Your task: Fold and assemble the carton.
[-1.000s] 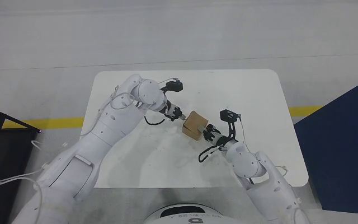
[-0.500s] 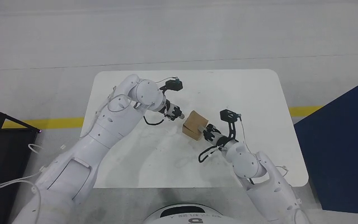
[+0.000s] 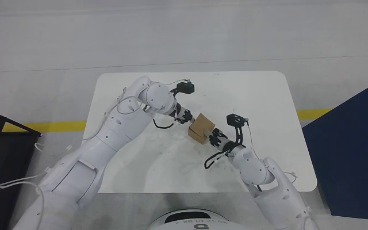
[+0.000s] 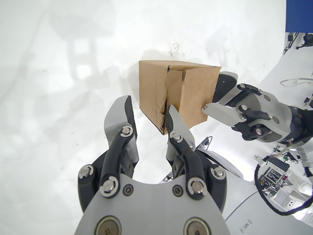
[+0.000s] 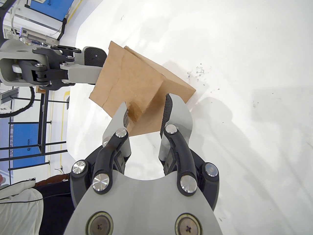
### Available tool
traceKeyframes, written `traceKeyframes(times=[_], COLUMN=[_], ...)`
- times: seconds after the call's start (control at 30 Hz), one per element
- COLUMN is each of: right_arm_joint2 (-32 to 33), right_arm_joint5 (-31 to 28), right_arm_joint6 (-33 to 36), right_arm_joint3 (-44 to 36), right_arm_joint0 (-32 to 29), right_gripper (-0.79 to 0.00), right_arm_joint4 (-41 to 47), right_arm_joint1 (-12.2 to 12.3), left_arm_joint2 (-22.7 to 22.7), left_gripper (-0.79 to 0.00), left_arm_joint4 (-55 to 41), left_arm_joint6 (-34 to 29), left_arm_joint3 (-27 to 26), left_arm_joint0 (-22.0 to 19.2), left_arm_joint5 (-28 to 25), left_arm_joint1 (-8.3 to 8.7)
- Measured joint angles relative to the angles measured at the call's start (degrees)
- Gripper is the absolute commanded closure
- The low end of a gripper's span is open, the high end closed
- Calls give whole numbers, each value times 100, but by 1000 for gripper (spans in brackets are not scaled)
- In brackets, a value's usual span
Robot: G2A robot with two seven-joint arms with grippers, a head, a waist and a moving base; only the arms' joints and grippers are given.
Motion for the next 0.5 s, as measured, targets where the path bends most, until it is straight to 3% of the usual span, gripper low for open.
traceKeyframes(times=[0.5], right_arm_joint2=[19], right_arm_joint5=[-53], right_arm_joint6=[14], right_arm_joint3=[3], right_arm_joint0=[-28], right_gripper=[-292], right_arm_joint4=[-27], right_arm_joint1=[6], left_arm_joint2=[59], left_gripper=[-351], left_arm_joint4=[-57], left_arm_joint6=[-22], left_arm_joint3=[329], left_arm_joint0=[-78], left_arm_joint5=[55], left_arm_joint1=[-64])
